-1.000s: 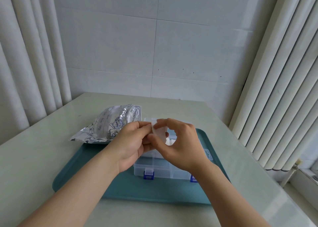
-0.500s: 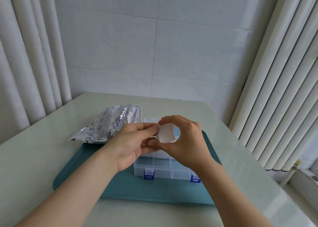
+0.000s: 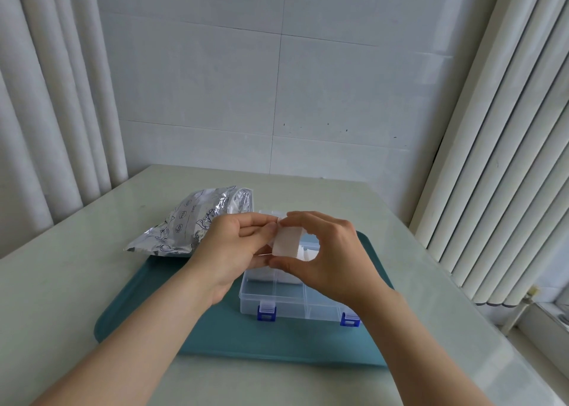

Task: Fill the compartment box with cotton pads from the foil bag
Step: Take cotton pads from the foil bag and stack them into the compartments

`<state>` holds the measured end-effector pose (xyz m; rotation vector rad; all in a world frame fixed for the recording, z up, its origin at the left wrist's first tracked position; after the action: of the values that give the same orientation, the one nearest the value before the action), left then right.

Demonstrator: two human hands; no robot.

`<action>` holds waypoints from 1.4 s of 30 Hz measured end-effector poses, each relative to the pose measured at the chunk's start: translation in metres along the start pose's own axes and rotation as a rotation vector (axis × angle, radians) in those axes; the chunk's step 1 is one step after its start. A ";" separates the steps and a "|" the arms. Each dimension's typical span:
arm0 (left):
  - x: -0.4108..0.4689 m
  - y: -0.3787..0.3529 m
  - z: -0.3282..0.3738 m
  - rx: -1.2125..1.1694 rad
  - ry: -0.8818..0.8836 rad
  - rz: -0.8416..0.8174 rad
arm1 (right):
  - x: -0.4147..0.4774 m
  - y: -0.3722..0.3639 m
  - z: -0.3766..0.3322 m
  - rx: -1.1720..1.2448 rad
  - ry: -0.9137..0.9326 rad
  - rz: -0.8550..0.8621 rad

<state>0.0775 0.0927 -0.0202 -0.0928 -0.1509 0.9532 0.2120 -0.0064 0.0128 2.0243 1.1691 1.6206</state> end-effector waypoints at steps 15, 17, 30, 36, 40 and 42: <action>-0.002 -0.005 -0.002 -0.052 -0.039 0.080 | 0.000 -0.006 0.010 0.020 -0.184 0.140; -0.003 -0.007 -0.003 -0.076 0.010 0.061 | 0.000 -0.004 0.010 0.024 -0.184 0.150; -0.007 -0.010 0.005 0.035 0.028 0.022 | 0.001 -0.004 0.007 0.009 -0.028 0.085; -0.007 -0.010 0.007 0.081 -0.045 0.031 | 0.001 -0.006 0.005 0.009 -0.044 0.037; -0.006 -0.006 0.007 0.027 -0.099 0.101 | 0.000 -0.007 0.018 0.408 -0.349 0.005; -0.005 -0.006 0.007 -0.011 -0.111 0.113 | 0.000 -0.007 0.027 0.609 -0.505 0.049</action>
<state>0.0780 0.0856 -0.0133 -0.0589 -0.2558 1.0707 0.2336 0.0044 0.0000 2.6195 1.5228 0.7149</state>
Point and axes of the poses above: each hand's wrist, its own x-axis towards the middle knuckle, its own y-axis out of the back of the hand, z = x × y, the point moved 6 cm from there along x, towards the middle knuckle, and after that the axes turned 3 degrees about -x, right-handed, at the moved point
